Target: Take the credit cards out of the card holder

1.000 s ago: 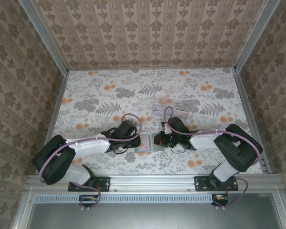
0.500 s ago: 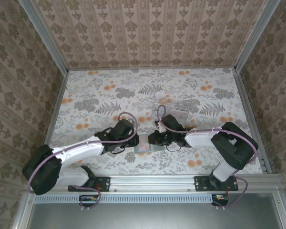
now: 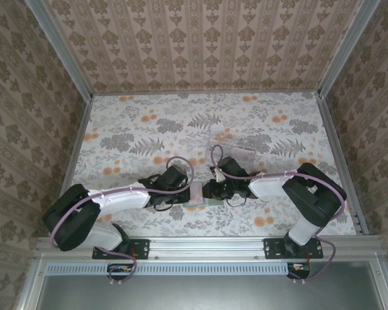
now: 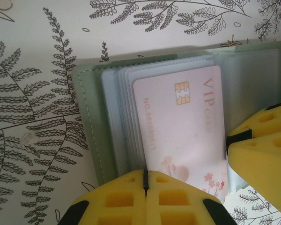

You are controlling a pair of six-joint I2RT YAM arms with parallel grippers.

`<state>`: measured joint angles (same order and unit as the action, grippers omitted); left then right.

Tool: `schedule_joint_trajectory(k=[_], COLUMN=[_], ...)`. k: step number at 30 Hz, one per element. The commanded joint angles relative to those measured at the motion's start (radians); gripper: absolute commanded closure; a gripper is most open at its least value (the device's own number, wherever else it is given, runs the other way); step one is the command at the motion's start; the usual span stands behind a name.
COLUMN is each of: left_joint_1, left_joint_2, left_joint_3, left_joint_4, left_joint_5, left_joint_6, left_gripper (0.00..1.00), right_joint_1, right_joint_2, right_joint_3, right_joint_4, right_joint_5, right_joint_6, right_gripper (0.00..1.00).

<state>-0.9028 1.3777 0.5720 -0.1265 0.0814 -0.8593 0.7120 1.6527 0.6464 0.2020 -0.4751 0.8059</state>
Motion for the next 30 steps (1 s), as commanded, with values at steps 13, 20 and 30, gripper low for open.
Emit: schedule_joint_trajectory(k=[13, 20, 30], left_joint_1=[-0.008, -0.008, -0.011], left_joint_2=[0.022, 0.021, 0.023], left_joint_3=[0.0, 0.002, 0.006], left_joint_4=[-0.034, -0.038, -0.041], left_joint_5=[-0.017, -0.02, -0.02], left_joint_6=[-0.01, -0.01, -0.01], left_gripper=[1.0, 1.0, 1.0], right_joint_1=[0.01, 0.009, 0.009], right_joint_2=[0.042, 0.028, 0.043], right_joint_3=[0.029, 0.016, 0.006], right_joint_4=[0.01, -0.01, 0.051], right_joint_5=[-0.009, 0.013, -0.019], right_joint_6=[-0.005, -0.006, 0.021], right_gripper=[0.79, 0.78, 1.0])
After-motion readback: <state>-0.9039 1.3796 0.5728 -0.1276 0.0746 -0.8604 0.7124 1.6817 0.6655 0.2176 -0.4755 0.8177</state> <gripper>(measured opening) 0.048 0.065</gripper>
